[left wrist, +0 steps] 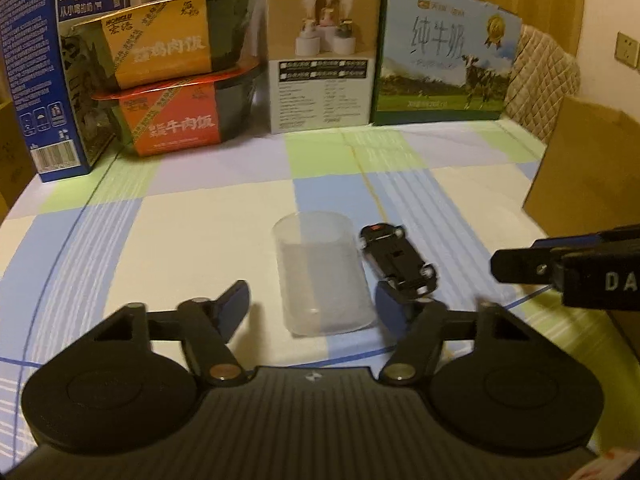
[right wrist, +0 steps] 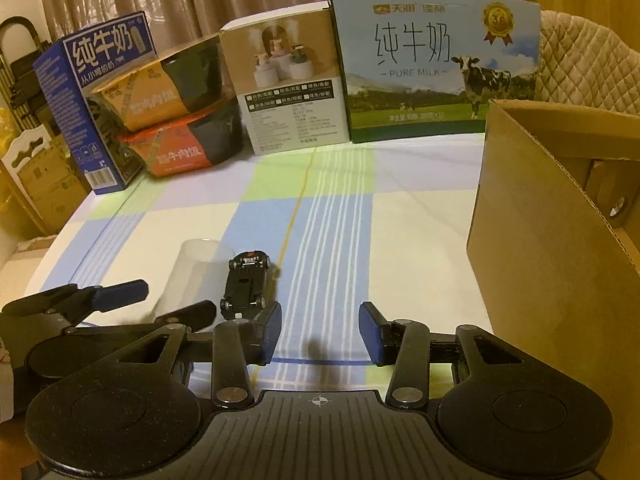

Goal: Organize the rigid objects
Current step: 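Lower the left gripper around the clear cup while the right approaches the black toy car, then grasp the clear cup with the left gripper while the right grasps the black toy car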

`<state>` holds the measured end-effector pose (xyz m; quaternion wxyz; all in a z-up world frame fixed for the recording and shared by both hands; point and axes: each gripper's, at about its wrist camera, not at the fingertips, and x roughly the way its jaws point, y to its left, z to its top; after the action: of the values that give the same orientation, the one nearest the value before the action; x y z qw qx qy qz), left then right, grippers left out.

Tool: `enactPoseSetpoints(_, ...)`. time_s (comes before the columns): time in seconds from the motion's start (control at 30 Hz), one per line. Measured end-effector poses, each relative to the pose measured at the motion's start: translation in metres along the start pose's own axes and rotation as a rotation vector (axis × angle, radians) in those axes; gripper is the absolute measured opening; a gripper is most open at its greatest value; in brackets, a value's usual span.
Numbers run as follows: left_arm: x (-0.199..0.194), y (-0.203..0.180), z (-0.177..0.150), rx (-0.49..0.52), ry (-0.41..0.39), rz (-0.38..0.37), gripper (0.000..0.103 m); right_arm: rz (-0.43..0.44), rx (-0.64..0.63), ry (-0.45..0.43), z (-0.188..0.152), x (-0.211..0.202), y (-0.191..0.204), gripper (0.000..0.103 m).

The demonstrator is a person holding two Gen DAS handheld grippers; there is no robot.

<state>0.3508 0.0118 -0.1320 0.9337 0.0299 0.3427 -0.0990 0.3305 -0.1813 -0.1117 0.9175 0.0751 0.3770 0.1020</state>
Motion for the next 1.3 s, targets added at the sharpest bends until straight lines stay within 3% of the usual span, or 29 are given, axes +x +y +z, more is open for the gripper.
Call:
enactPoseSetpoints(0.13,0.001,0.011,-0.002,0.0,0.019,0.022,0.057,0.015,-0.015,-0.004,0.0,0.002,0.004,0.041)
enactPoseSetpoints(0.47,0.007,0.018,0.005,0.005,-0.027,-0.06,0.056,0.023,-0.022,0.001,0.0,0.005,0.007,0.041)
enactPoseSetpoints(0.53,0.008,0.018,0.005,0.009,-0.015,-0.065,0.047,0.02,-0.028,0.004,0.0,0.006,0.008,0.041)
enactPoseSetpoints(0.67,0.003,0.021,0.005,0.026,0.01,-0.036,0.046,0.045,-0.031,0.006,-0.002,0.007,0.01,0.041)
enactPoseSetpoints(0.93,-0.025,0.044,-0.014,-0.033,0.055,0.04,0.046,0.128,-0.105,-0.025,-0.001,0.015,0.032,0.041)
enactPoseSetpoints(1.3,-0.023,0.044,-0.01,-0.023,0.028,0.03,0.052,0.121,-0.076,-0.009,0.01,0.053,0.04,0.041)
